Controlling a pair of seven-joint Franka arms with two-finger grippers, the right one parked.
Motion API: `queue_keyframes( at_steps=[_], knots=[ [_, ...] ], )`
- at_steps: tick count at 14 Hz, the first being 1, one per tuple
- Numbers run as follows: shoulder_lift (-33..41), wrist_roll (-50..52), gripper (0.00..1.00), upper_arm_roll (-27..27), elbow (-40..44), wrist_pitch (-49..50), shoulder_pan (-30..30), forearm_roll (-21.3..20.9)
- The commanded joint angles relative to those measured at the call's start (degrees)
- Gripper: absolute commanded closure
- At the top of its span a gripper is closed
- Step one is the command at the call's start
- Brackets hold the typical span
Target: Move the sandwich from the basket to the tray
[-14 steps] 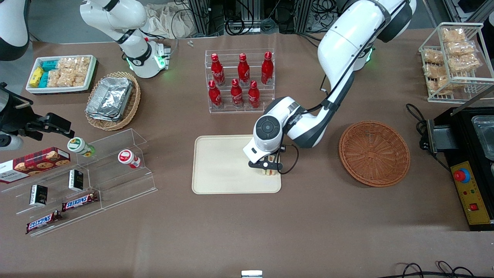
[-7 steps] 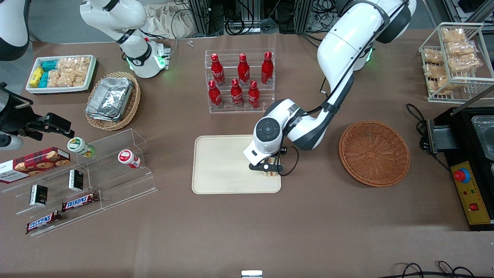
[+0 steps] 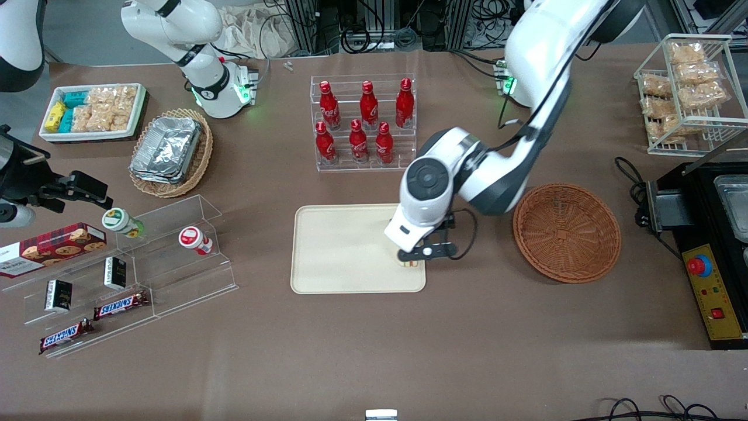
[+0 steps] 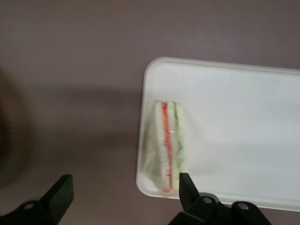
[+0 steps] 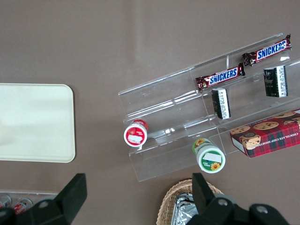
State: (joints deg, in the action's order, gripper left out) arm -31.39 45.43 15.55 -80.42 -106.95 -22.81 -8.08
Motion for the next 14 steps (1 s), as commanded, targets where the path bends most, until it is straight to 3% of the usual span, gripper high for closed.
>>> queue_keyframes(
  at_steps=[1, 4, 9, 14],
  knots=[
    [8.34, -5.33, 0.0, 0.0, -2.19, 6.99, 6.43, 3.15],
    [13.27, -15.77, 0.0, 0.0, -2.19, 12.01, 14.08, 7.02],
    [17.93, -28.24, 0.0, -0.17, -2.72, 19.4, 24.55, 7.12],
    [22.85, -36.8, 0.0, -8.68, -3.07, 26.27, 25.8, 7.2]
  ],
)
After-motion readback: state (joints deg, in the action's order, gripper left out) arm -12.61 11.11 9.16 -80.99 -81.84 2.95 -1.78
